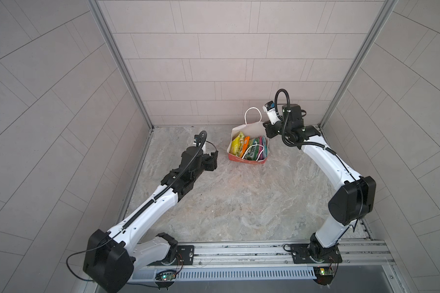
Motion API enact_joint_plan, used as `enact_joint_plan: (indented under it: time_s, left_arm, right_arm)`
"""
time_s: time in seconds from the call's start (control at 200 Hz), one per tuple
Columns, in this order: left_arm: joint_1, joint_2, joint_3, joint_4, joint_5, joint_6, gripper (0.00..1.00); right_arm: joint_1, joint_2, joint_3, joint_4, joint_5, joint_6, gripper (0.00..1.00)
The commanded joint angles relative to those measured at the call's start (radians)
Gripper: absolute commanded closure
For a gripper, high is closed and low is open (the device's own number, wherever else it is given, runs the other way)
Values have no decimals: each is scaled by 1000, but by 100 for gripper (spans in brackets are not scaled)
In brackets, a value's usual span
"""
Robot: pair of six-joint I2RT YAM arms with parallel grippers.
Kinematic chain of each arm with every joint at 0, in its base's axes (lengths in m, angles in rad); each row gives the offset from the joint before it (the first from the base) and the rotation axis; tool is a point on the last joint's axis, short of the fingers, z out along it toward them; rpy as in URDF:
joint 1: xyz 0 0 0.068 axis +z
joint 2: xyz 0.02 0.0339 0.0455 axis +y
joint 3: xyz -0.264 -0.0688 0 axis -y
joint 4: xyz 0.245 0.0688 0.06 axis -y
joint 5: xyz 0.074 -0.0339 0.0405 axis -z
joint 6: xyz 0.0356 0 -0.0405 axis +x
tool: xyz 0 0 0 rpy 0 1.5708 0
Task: Take the snacks out of the paper bag
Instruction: Pick up the paper bag from the top-center of the table.
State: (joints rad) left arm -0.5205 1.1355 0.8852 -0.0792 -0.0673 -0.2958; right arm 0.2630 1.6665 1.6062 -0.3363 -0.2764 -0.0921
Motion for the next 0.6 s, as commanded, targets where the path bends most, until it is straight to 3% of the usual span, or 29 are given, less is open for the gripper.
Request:
enact_joint_plan:
  time_s: [0.0,0.09,0.26,0.595]
  left_arm:
    - [-35,-60,-29,19,-37,42,35]
    - [-41,-91,-41,4,-40,53,36]
    - [-44,-152,-23,-41,-5,74,38]
    - [-156,-243,-23,-132,24,111,39]
  right_arm:
    - [8,-142,-140,252,-2,62,100]
    - [25,-234,-281,344,4,58,100]
    - [70,-323,-392,371,-20,45,100]
    - [272,-403,-563,371,180,106,100]
